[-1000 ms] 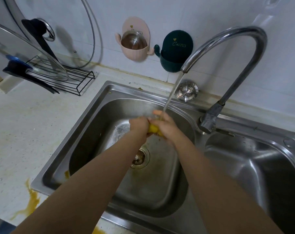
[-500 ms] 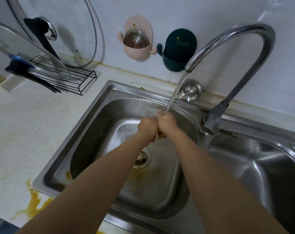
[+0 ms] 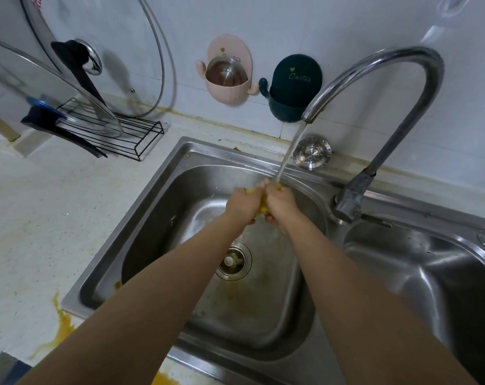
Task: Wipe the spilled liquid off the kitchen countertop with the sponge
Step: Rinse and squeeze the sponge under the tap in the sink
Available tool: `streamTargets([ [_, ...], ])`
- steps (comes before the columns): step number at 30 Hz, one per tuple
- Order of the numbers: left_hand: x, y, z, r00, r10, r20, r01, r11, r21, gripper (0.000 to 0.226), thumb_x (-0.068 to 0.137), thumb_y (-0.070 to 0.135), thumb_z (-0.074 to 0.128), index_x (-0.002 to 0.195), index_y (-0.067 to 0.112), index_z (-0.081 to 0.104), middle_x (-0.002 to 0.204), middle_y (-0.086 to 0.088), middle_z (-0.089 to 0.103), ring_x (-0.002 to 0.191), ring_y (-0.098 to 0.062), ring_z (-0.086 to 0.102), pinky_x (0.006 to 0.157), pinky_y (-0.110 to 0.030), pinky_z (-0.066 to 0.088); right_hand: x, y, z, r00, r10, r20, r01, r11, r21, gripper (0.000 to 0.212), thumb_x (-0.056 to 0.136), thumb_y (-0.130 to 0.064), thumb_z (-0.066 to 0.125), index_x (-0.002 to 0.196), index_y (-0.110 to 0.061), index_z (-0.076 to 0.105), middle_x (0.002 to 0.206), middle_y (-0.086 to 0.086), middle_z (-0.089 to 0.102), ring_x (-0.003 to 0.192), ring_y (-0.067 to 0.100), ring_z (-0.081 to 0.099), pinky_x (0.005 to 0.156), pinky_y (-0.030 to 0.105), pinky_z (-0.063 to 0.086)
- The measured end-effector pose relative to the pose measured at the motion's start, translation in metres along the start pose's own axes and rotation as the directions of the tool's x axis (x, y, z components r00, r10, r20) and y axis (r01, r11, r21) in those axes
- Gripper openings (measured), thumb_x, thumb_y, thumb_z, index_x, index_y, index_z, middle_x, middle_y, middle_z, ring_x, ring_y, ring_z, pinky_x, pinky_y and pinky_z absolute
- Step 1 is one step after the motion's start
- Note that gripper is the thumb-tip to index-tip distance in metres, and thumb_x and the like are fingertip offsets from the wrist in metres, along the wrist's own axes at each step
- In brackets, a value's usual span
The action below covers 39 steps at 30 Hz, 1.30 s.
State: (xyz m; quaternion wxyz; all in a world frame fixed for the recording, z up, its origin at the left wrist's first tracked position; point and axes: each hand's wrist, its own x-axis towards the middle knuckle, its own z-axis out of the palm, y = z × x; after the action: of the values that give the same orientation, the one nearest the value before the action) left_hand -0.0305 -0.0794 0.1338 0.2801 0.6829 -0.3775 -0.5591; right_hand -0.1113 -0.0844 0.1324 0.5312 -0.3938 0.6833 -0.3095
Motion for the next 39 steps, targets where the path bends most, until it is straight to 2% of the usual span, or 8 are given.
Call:
streamTargets([
  [9, 0.003, -0.002, 0.006, 0.987, 0.149, -0.052, -0.124, 0.937, 0.327, 0.050, 0.103, 0.030, 0.028, 0.104, -0.009, 0.060, 0.103, -0.027, 0.065, 0.092, -0.040, 0.062, 0.077, -0.036, 0.050, 0.001, 0.004, 0.006, 0.999, 0.044, 0.003, -0.044, 0.997, -0.066, 0.036, 0.099, -0.036, 0.032, 0.081, -0.015, 0.055, 0.057, 0.004, 0.046, 0.043, 0.014, 0.039, 0.041, 0.022, 0.030],
  [13, -0.006, 0.000, 0.008, 0.993, 0.106, -0.049, -0.091, 0.964, 0.248, 0.050, 0.103, 0.032, 0.027, 0.109, -0.008, 0.057, 0.092, -0.023, 0.060, 0.059, -0.024, 0.051, 0.048, -0.029, 0.044, 0.002, 0.006, 0.003, 0.996, 0.089, -0.010, -0.089, 0.996, -0.008, 0.036, 0.094, -0.045, 0.041, 0.096, -0.013, 0.057, 0.078, 0.009, 0.058, 0.062, 0.020, 0.054, 0.045, 0.025, 0.039],
  [19, -0.009, 0.002, 0.000, 0.979, -0.202, 0.013, 0.198, 0.943, -0.267, 0.044, 0.100, 0.046, 0.031, 0.121, 0.010, 0.047, 0.110, -0.014, 0.055, 0.080, -0.024, 0.059, 0.052, -0.037, 0.056, 0.001, 0.010, -0.005, 0.997, -0.043, -0.056, 0.049, 0.994, 0.094, 0.017, 0.092, -0.024, 0.053, 0.108, -0.017, 0.055, 0.110, 0.008, 0.057, 0.095, 0.022, 0.054, 0.072, 0.030, 0.045],
  [21, -0.008, -0.003, 0.002, 0.984, -0.180, 0.002, 0.177, 0.964, -0.196, 0.055, 0.098, 0.052, 0.028, 0.125, 0.008, 0.049, 0.121, -0.016, 0.056, 0.096, -0.028, 0.059, 0.056, -0.035, 0.054, -0.002, 0.008, 0.002, 0.995, -0.097, -0.032, 0.098, 0.995, 0.034, 0.020, 0.094, -0.030, 0.049, 0.107, -0.015, 0.053, 0.104, 0.006, 0.057, 0.097, 0.020, 0.055, 0.081, 0.031, 0.043],
  [28, -0.007, -0.007, 0.008, 0.997, -0.030, -0.071, 0.035, 0.998, 0.058, 0.050, 0.103, 0.038, 0.028, 0.117, -0.001, 0.054, 0.106, -0.023, 0.059, 0.077, -0.028, 0.056, 0.055, -0.030, 0.047, 0.001, 0.008, 0.011, 0.991, -0.131, -0.014, 0.130, 0.990, -0.054, 0.036, 0.098, -0.031, 0.039, 0.107, -0.004, 0.061, 0.106, 0.013, 0.064, 0.100, 0.025, 0.060, 0.088, 0.034, 0.045],
  [33, -0.005, -0.006, 0.009, 0.999, 0.033, -0.033, -0.030, 0.996, 0.088, 0.044, 0.103, 0.028, 0.030, 0.117, -0.006, 0.055, 0.107, -0.026, 0.060, 0.073, -0.026, 0.053, 0.057, -0.033, 0.048, 0.002, 0.007, 0.006, 0.999, -0.030, -0.010, 0.029, 0.992, -0.124, 0.043, 0.096, -0.041, 0.039, 0.112, -0.005, 0.058, 0.108, 0.014, 0.062, 0.101, 0.029, 0.059, 0.083, 0.030, 0.045],
  [37, -0.010, 0.000, 0.009, 0.992, 0.083, -0.091, -0.077, 0.995, 0.067, 0.043, 0.104, 0.026, 0.028, 0.119, -0.006, 0.051, 0.119, -0.026, 0.056, 0.105, -0.037, 0.056, 0.080, -0.038, 0.049, -0.011, 0.006, -0.010, 0.923, 0.336, 0.188, -0.334, 0.942, -0.039, 0.048, 0.086, -0.061, 0.046, 0.088, -0.015, 0.059, 0.064, 0.008, 0.059, 0.053, 0.016, 0.052, 0.044, 0.019, 0.042],
  [39, -0.011, -0.001, 0.007, 0.998, 0.001, -0.070, 0.002, 0.999, 0.043, 0.048, 0.103, 0.037, 0.028, 0.128, 0.000, 0.045, 0.127, -0.022, 0.052, 0.114, -0.036, 0.053, 0.078, -0.037, 0.046, -0.005, 0.008, -0.011, 0.961, 0.258, 0.101, -0.263, 0.964, 0.038, 0.034, 0.091, -0.041, 0.052, 0.103, -0.010, 0.060, 0.080, 0.014, 0.063, 0.053, 0.019, 0.053, 0.036, 0.016, 0.039],
])
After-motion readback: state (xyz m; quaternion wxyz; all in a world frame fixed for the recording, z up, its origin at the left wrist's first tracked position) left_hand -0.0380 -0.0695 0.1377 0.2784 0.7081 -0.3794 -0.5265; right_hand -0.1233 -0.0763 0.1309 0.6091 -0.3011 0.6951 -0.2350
